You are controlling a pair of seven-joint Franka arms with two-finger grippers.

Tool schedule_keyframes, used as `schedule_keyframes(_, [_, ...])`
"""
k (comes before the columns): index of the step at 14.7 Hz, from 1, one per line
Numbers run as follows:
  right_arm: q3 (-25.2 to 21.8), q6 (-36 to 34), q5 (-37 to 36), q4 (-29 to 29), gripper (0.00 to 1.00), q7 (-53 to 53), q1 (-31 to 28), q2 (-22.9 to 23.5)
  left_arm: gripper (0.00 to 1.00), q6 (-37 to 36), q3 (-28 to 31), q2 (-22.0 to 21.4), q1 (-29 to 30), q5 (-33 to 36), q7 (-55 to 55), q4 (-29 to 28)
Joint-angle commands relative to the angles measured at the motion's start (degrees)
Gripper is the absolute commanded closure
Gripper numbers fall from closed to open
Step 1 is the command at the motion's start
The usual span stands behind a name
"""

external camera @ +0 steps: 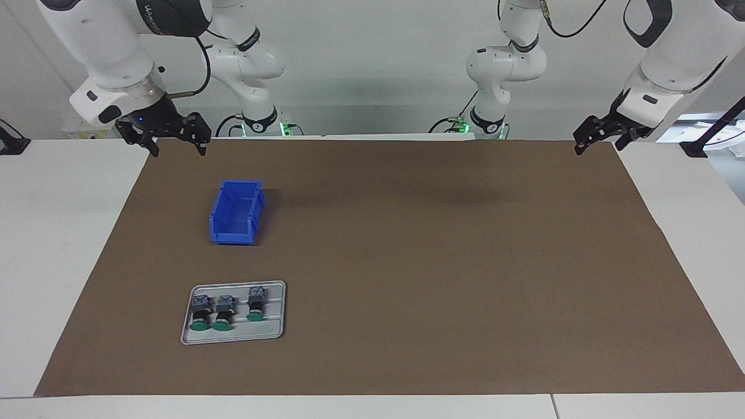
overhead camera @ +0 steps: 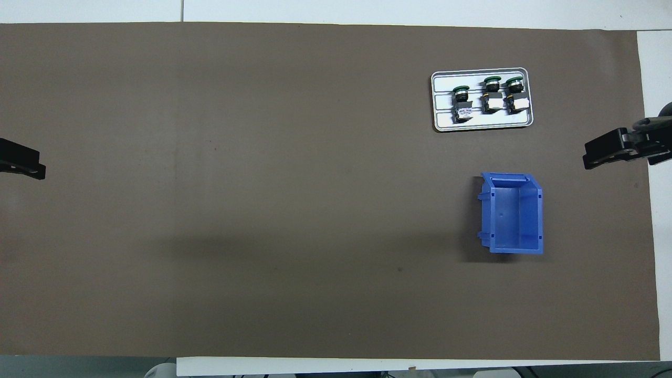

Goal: Place and press button with both arms

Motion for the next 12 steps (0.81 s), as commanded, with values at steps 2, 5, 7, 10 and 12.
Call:
schedule_keyframes(2, [0.2, 1.0, 1.2, -1.5, 0.00, -1.4, -0.8, -0.9, 0.00, -0.1, -0.3, -0.8, 0.4, 0.2, -0.1, -0.2])
schedule_keyframes(5, [0.2, 0.9, 1.2, -1.8, 0.00, -0.5, -0.6, -1.3, 0.00, -0.2, -0.4, -0.8, 0.4, 0.2, -0.1, -0.2])
schedule_keyframes(7, [0.2, 0.6, 1.2, -1.8, 0.00, -1.1, -0.7, -1.3, 0.00, -0.3, -0.4, -0.8, 0.4, 0.2, -0.1, -0.2])
schedule_keyframes(10, [0.2, -0.8, 1.3, -1.4, 0.00, -5.5, -1.0, -2.0, 0.00, -0.1, -0.4, -0.8, 0.4, 0.2, -0.1, -0.2])
schedule_keyframes(12, [0.7, 6.6, 1.2, -1.9, 0.00, -6.0, 0.5, -1.0, 0.00, -0.4, -0.4, -0.8, 0.4, 0.2, -0.2, -0.2])
